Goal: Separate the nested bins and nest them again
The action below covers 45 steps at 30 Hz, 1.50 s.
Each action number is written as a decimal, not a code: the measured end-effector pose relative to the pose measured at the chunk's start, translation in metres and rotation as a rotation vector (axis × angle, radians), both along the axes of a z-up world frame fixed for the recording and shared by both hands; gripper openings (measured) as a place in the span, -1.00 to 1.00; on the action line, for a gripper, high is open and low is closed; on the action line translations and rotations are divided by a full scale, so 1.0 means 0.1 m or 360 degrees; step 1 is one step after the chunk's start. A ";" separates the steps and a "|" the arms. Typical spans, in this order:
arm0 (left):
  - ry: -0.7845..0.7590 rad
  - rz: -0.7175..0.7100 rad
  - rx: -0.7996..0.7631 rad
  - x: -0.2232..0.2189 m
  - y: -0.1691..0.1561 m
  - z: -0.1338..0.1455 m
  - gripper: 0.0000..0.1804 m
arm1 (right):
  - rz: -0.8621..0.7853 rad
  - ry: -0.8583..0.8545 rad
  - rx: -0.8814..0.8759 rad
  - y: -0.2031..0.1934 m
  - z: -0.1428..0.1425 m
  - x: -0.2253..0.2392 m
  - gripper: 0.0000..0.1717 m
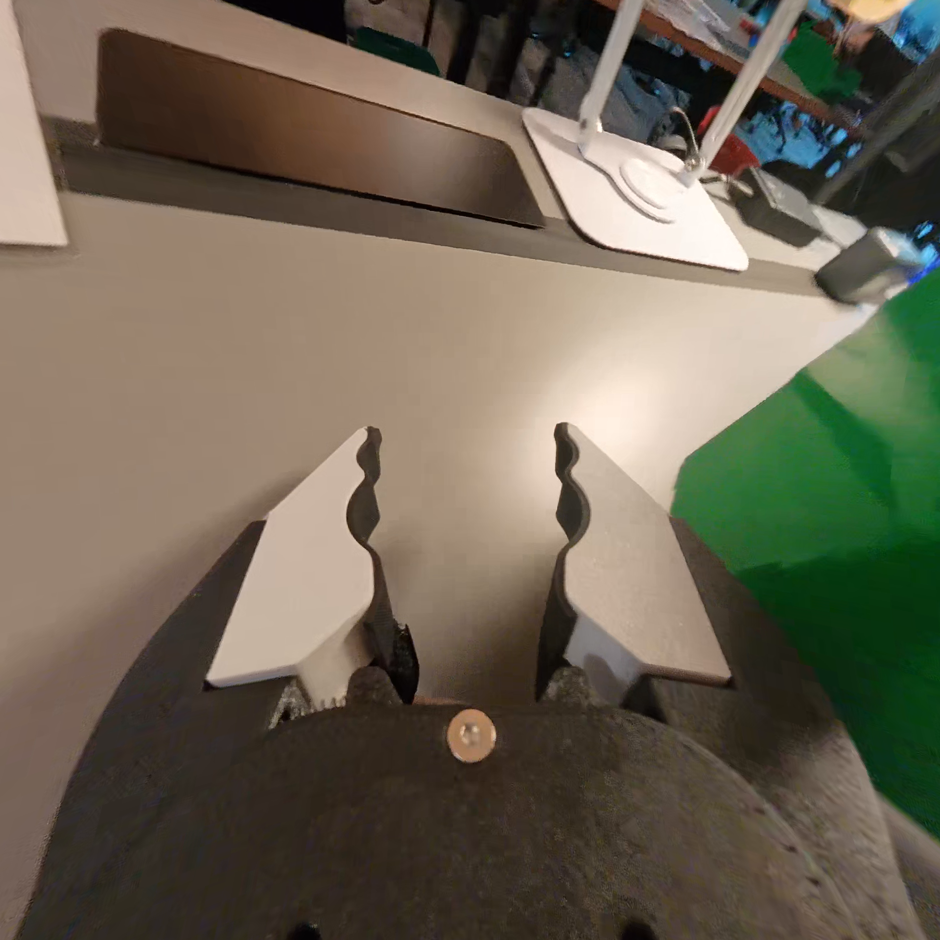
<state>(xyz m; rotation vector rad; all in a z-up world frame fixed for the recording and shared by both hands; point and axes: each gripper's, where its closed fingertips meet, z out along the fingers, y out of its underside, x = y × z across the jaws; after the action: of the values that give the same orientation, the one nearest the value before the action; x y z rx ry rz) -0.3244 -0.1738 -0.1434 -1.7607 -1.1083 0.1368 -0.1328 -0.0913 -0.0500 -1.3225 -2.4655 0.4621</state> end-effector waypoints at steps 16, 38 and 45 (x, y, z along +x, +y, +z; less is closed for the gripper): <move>0.0002 0.0007 0.0055 -0.03 -0.02 0.03 -0.21 | -0.0118 0.0325 -0.0355 -0.19 -0.17 -0.03 0.46; 0.0093 -0.0234 0.0302 2.13 0.32 0.82 0.15 | -0.0119 0.0859 -0.1333 0.35 -0.48 1.65 0.09; 0.0099 -0.0245 -0.0205 2.32 0.58 0.40 0.00 | -0.0086 0.0810 -0.1609 0.37 -0.37 1.66 0.05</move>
<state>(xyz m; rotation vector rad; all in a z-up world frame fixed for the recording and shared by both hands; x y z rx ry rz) -0.0929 -0.1154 -0.1039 -1.9363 -0.9327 0.1709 0.0330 -0.0545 -0.0872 -1.3008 -1.7525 1.9138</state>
